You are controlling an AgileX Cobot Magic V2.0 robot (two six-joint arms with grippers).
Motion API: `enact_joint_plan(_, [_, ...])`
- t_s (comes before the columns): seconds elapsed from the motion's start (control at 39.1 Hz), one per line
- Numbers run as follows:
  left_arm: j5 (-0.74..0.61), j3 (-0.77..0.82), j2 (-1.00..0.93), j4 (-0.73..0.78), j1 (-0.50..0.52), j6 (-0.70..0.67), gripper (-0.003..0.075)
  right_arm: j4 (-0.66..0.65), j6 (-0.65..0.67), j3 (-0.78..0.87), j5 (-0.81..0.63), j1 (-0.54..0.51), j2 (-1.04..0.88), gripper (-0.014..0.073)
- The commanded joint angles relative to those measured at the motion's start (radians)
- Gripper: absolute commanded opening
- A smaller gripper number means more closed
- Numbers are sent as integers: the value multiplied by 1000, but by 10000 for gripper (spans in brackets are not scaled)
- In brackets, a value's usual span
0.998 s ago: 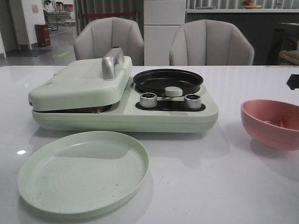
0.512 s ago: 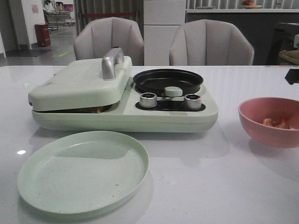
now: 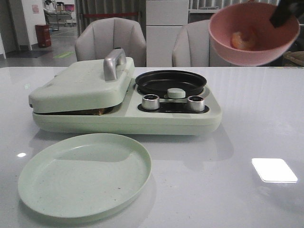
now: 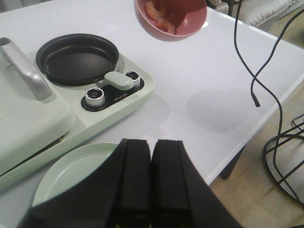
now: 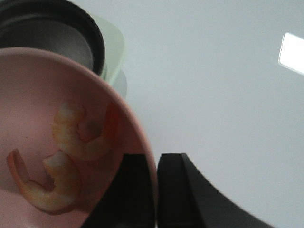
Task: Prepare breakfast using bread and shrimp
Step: 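Lift the pink bowl and carry it over the frying pan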
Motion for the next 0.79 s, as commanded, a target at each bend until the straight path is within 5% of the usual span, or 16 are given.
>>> enact_joint_plan(0.0, [-59,-34,-3,-20,-4,-1,98,-55,17,-107,-107,53,-20,3])
enact_joint_plan(0.38, [-59,-34,-3,-20,-4,-1,98,-402,236,-374,-145,209,206,5])
enact_joint_plan(0.77, [-59,-34,-3,-20,-4,-1,98,-1152,590,-548,132,382,427,5])
